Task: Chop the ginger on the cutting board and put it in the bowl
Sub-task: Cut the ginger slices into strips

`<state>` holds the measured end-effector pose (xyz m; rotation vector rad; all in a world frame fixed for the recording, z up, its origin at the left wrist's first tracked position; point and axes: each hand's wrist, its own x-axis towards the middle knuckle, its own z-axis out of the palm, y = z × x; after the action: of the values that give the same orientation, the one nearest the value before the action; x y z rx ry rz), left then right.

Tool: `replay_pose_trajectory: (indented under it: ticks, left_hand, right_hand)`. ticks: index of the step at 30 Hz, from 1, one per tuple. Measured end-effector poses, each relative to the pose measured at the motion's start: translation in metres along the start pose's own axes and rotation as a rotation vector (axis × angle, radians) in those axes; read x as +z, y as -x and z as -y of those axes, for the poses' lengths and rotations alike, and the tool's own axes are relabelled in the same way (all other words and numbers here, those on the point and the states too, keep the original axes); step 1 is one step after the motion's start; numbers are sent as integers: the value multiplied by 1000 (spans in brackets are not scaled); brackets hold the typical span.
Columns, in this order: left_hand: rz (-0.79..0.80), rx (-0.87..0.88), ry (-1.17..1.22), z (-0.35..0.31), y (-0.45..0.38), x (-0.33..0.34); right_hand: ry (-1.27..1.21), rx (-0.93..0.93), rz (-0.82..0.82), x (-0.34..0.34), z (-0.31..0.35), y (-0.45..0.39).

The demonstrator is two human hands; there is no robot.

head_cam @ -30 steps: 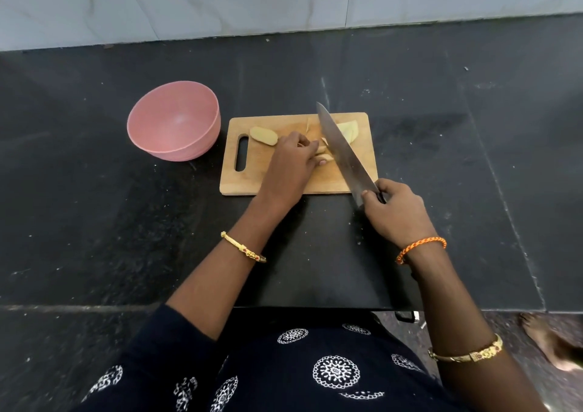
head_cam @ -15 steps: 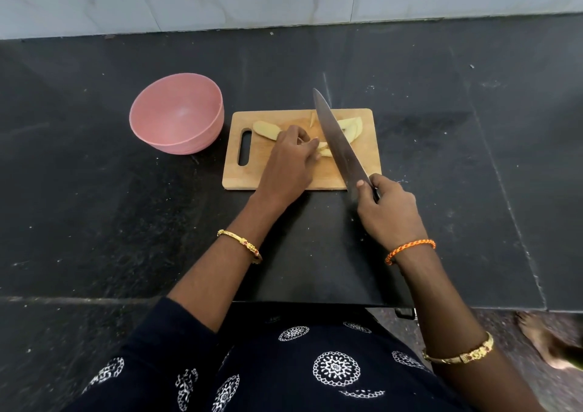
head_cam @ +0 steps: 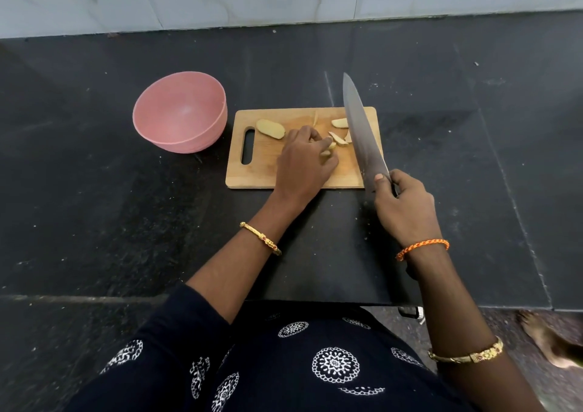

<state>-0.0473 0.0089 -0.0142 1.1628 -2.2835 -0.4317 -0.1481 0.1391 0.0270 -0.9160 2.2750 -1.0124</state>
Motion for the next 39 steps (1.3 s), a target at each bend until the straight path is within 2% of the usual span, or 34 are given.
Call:
replay_pose_trajectory:
  ticks: [3,15,20,29,34,39]
  left_hand:
    - [4,6,48,4,1,-1]
    - [269,85,102,34,-9,-27]
    - [224,81,99,31,-11,-25]
    - [45,34,103,29,-2,-19]
    - [95,43,69,31,-8,-19]
    - [119,73,60,31,-14,-18]
  right_hand:
    - [1,-9,17,2,1,1]
    - [9,4,77,15,0,2]
    - [8,2,75,14,0,2]
    - [82,-52,56,22,9,6]
    - [121,-49,55,25,12,2]
    - [121,-20,157,26,10,-2]
